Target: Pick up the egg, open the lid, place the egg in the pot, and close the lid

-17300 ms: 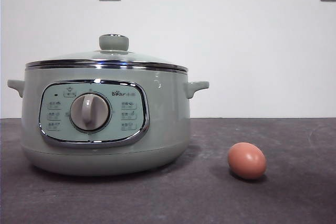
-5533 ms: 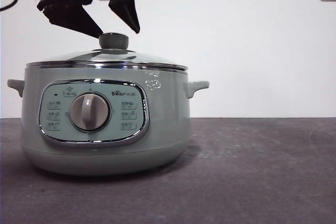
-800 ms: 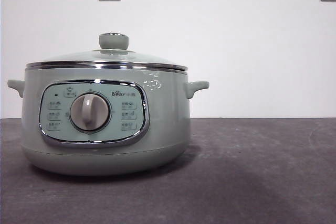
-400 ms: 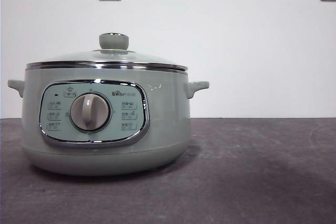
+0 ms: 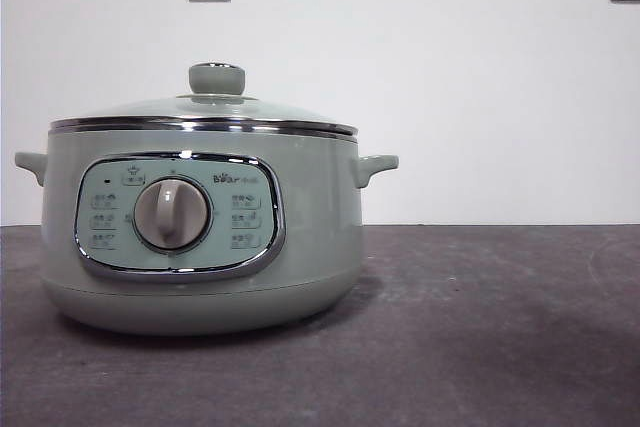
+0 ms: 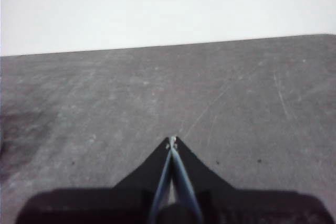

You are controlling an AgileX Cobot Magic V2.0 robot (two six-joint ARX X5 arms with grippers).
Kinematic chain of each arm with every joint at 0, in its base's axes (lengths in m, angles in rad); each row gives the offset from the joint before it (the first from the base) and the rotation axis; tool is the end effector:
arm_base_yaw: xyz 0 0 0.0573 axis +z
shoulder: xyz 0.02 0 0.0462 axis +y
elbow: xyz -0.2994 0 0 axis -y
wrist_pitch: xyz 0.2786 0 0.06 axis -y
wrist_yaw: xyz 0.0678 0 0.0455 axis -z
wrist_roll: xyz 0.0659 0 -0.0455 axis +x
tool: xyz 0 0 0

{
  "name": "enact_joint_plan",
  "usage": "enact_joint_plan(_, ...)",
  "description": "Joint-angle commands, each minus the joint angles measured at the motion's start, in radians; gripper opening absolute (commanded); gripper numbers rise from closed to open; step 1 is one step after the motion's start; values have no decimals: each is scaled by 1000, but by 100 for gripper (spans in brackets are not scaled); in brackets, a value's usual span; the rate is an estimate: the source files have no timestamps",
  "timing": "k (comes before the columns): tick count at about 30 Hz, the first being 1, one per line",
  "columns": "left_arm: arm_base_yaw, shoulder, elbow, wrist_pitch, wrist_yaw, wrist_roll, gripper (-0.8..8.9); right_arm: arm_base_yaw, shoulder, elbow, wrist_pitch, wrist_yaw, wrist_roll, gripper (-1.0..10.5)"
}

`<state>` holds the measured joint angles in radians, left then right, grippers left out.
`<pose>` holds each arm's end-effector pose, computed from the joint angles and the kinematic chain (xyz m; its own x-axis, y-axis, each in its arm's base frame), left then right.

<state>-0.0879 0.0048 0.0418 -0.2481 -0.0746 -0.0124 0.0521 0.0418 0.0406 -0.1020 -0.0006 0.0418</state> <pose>0.1273 -0.0063 0.1472 0.9779 -0.0114 -0.2090 0.0124 0.9999 0.0035 0.1323 0.0069 0.1619 0.9933 0.0524 -0.1030 -0.0483 0.9980 0.0416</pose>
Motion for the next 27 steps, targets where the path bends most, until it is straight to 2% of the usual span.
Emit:
enact_joint_plan(1, 2, -3, -16, 5, 2, -10, -3, 1, -14, -21, -13, -2, 20, 2)
enact_joint_plan(9, 2, -3, -16, 5, 2, -11, -3, 2, -41, -35, -58, -28, 43, 2)
enact_joint_plan(11, 2, -3, -16, 5, 2, -11, -3, 2, -40, -34, -83, -28, 75, 2)
enact_joint_plan(15, 2, -3, -16, 5, 2, -11, -3, 2, -20, -34, -80, -26, 195, 2)
enact_joint_plan(27, 2, -3, -16, 5, 2, -11, -3, 2, -13, -34, -79, -23, 193, 2)
